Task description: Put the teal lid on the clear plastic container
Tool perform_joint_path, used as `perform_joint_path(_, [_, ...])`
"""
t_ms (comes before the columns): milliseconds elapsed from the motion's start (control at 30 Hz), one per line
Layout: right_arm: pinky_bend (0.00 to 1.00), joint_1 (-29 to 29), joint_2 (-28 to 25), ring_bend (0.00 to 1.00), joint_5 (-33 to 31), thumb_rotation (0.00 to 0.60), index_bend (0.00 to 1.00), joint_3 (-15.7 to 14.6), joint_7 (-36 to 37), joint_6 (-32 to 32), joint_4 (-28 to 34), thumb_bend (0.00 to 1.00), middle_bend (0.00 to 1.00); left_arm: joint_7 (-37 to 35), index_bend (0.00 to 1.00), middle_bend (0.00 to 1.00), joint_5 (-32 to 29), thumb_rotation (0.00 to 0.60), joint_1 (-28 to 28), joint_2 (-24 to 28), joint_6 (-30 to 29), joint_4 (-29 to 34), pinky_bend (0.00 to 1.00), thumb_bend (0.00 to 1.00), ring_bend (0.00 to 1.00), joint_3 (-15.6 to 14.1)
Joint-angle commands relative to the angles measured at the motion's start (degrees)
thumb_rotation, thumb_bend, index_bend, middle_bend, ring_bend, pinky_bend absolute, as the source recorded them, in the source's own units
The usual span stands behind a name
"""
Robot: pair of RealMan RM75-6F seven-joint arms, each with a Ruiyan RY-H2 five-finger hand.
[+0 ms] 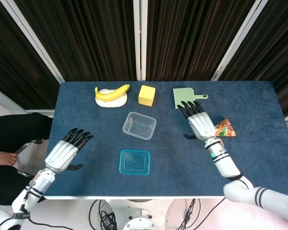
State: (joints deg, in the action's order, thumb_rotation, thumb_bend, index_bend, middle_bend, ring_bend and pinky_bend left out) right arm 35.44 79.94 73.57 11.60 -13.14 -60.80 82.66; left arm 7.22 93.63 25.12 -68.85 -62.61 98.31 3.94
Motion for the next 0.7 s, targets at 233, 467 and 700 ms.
perform_joint_path(233, [0.00,-16.20,-14.23,0.00,4.51,0.600,0.00,-5.89,10.16,-16.56,8.50,0.03,0.00,17.61,0.13,0.09,-15.47,0.600,13.89,-13.33,18.20,0.10,0.06,0.19,0.00,4.46])
perform_joint_path(467, [0.00,-19.74,-14.69,0.00,5.94,0.600,0.00,-6.97,15.61,-19.13,5.28,0.03,0.00,30.75,0.14,0.09,-32.46,0.600,18.02,-20.09,18.12,-0.89,0.07,0.17,0.00,3.75])
perform_joint_path(700, [0.00,-19.95,-13.37,0.00,6.96,0.600,0.00,-6.86,18.01,-18.24,2.40,0.03,0.00,42.29,0.10,0.03,-53.02,0.600,24.30,-23.24,13.43,2.25,0.05,0.12,0.00,2.56])
